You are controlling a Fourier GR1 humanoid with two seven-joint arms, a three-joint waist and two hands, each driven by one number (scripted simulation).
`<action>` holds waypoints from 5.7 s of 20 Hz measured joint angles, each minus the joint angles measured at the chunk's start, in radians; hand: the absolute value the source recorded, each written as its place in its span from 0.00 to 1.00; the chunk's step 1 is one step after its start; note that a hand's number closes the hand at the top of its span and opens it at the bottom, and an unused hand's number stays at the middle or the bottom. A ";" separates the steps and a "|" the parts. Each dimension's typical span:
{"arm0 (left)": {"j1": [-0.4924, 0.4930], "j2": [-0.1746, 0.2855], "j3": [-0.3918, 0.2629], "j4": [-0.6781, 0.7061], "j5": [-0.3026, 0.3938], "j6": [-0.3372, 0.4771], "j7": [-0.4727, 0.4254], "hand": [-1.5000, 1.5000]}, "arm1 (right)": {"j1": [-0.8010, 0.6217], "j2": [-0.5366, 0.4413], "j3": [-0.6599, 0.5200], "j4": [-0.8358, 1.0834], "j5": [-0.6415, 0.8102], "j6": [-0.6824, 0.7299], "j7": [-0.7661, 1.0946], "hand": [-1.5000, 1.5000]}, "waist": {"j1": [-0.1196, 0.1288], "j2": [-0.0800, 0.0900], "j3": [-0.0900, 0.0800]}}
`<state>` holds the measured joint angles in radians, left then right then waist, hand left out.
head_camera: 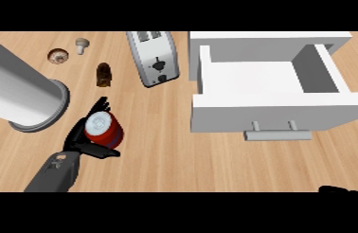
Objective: Pick up the can, place it into the drawer and close the drawer
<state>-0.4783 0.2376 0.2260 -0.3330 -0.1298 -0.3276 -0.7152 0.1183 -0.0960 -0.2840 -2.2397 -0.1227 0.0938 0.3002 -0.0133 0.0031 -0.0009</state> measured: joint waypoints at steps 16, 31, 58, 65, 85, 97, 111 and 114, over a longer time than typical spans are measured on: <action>-0.100 -0.046 -0.014 0.056 0.010 -0.076 -0.014 1.00 | 0.000 0.006 -0.018 -0.003 0.005 0.011 -0.020 0.00 | 0.000 0.000 0.000; -0.229 -0.218 0.062 -0.109 0.155 0.290 0.161 1.00 | -0.016 -0.003 -0.042 -0.003 0.020 0.001 -0.012 0.00 | 0.010 -0.005 0.001; -0.186 -0.174 -0.105 -0.381 0.236 0.478 0.696 1.00 | -0.065 -0.003 0.001 0.012 0.055 -0.005 0.010 0.00 | -0.008 -0.010 -0.005; -0.149 -0.159 -0.117 -0.450 0.225 0.536 0.787 1.00 | -0.087 -0.006 0.011 0.021 0.051 -0.002 0.013 0.00 | -0.039 -0.014 -0.002; -0.694 -0.230 -0.327 -0.528 0.136 0.822 1.049 0.00 | -0.170 -0.034 0.022 0.063 0.062 -0.007 0.033 0.00 | -0.116 0.009 0.004; -0.973 -0.237 -0.395 -0.240 0.317 0.975 0.957 0.00 | -0.228 -0.111 0.047 0.049 0.152 0.024 -0.005 0.00 | -0.111 0.027 0.004; -1.075 -0.238 -0.394 -0.120 0.500 0.992 0.827 0.00 | -0.378 -0.214 0.256 0.262 0.588 0.000 -0.139 0.00 | -0.058 0.029 0.003; -1.090 -0.238 -0.402 -0.097 0.515 0.988 0.815 0.00 | -0.422 -0.221 0.294 0.362 0.673 -0.024 -0.174 0.00 | -0.041 0.024 0.003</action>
<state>-1.5683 -0.0001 -0.1758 -0.4303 0.3848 0.6606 0.0998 -0.3038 -0.3174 0.0102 -1.8782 0.5499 0.0695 0.1265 -0.0543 0.0274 0.0020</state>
